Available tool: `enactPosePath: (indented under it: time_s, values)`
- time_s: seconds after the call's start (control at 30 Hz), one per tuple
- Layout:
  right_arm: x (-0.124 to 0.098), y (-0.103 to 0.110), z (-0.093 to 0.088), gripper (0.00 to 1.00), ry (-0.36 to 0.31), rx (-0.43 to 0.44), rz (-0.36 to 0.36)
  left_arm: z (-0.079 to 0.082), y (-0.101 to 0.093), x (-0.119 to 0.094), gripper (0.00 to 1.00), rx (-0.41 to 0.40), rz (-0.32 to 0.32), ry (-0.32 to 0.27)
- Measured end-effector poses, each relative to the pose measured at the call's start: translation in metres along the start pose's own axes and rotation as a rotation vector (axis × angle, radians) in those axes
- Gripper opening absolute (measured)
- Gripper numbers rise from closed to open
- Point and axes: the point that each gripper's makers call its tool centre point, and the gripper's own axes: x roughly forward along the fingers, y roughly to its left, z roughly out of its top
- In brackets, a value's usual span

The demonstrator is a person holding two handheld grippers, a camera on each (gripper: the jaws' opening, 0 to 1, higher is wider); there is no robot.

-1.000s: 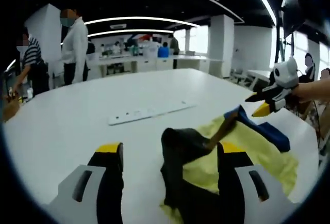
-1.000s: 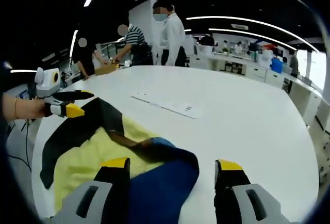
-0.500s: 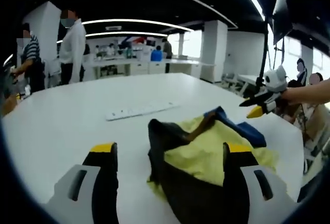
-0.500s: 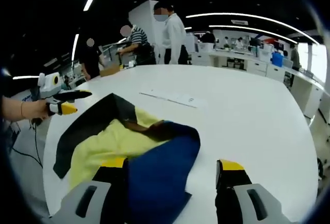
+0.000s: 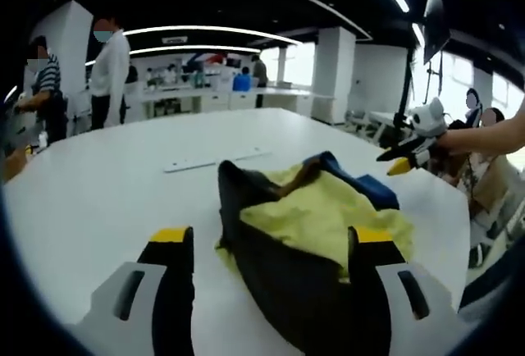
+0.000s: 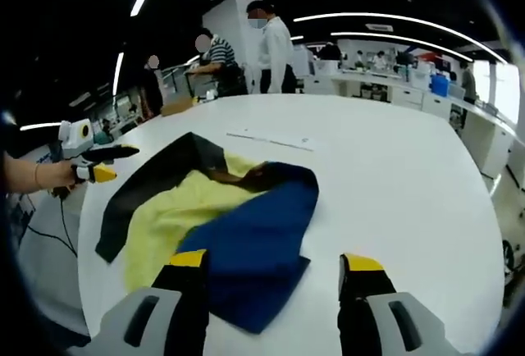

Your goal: Fold the garment on the visible template until the final outline fits inside the template.

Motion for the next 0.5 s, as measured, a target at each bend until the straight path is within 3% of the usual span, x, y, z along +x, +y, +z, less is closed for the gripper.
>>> enactPosePath:
  time_s: [0.37, 0.5]
  values:
    - [0.005, -0.001, -0.031, 0.45, 0.048, 0.060, -0.028, -0.042, -0.015, -0.014, 0.62, -0.029, -0.012, 0.057]
    - [0.007, -0.004, -0.036, 0.36, 0.052, 0.074, -0.044, -0.051, -0.017, -0.018, 0.51, -0.047, -0.018, 0.082]
